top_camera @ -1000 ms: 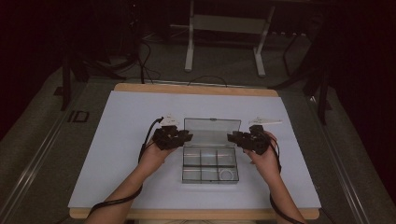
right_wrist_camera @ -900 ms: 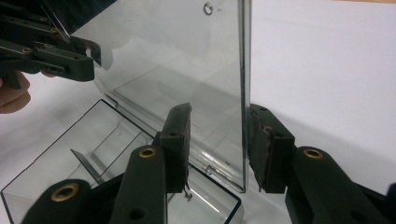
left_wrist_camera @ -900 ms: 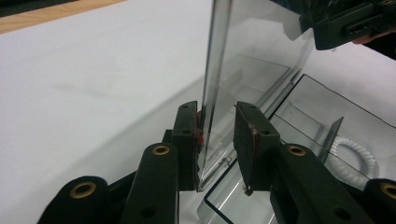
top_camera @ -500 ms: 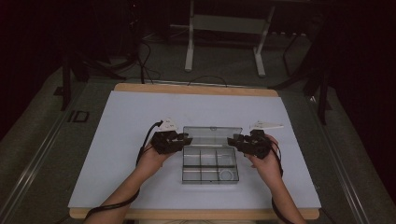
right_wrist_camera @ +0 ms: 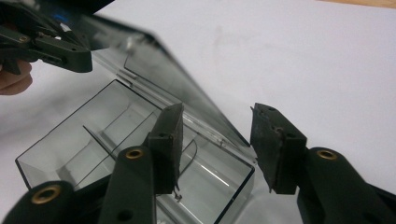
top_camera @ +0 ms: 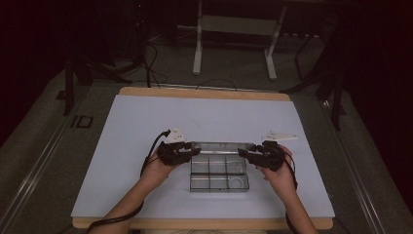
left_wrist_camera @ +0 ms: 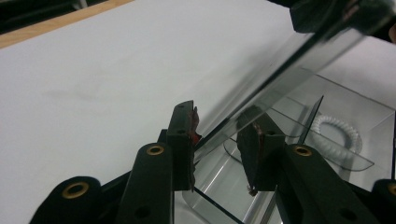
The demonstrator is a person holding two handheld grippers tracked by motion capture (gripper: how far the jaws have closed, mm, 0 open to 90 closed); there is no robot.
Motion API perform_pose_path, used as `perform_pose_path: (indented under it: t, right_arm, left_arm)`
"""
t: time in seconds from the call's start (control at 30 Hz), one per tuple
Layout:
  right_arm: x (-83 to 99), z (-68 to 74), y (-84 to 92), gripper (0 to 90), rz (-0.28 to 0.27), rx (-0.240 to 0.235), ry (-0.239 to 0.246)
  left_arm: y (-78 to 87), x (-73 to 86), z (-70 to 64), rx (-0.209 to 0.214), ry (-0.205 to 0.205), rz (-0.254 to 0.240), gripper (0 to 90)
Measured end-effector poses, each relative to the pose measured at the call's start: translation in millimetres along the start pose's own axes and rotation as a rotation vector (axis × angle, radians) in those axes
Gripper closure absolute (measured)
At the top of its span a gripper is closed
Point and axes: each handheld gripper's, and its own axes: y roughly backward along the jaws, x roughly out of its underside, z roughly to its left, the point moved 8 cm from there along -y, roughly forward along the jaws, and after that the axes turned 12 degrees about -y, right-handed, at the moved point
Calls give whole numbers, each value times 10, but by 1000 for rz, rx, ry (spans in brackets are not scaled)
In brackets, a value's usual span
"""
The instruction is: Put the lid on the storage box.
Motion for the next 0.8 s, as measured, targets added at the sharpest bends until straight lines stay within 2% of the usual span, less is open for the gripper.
perform_pose_path:
  t: [0.47,0.8]
  right_arm:
    - [66,35,141,571,1,-39,-21]
    - [142,30,196,575,12,-65,-49]
  left_arm:
    - [55,33,-76,-17,-32,7,661]
    - [110,69,-132,-22,-38,1,644]
